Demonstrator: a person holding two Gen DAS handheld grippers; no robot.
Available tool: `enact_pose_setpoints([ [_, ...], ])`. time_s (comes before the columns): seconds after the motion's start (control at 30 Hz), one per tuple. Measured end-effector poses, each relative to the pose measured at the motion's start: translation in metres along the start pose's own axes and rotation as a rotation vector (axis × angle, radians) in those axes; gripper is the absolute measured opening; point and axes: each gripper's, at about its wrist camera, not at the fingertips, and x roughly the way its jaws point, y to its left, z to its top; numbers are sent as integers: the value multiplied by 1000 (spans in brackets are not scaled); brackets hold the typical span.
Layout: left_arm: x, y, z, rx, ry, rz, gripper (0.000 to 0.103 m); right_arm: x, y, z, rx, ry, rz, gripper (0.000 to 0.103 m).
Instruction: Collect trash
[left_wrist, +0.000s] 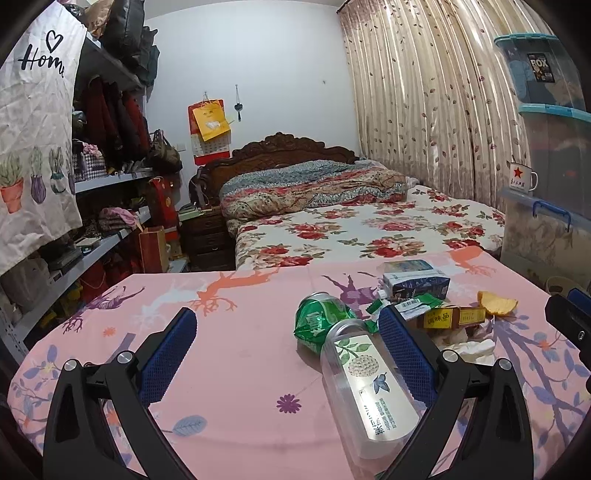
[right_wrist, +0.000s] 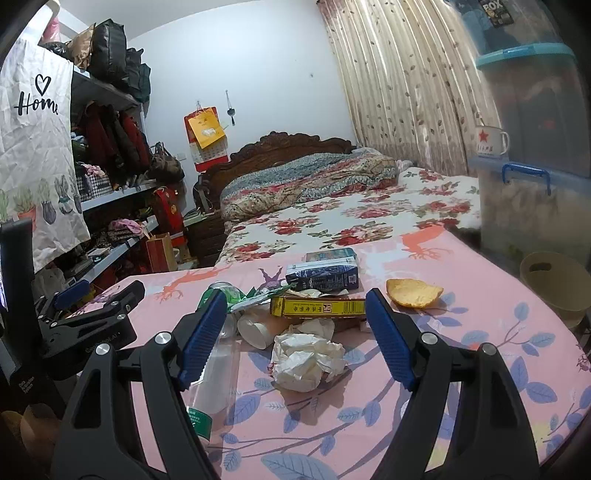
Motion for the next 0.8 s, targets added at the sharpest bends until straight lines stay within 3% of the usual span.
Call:
enact_pose_setpoints([
  [0.8, 20, 5, -10, -47, 118, -80, 94, 7, -1, -6, 2, 25, 7, 78],
])
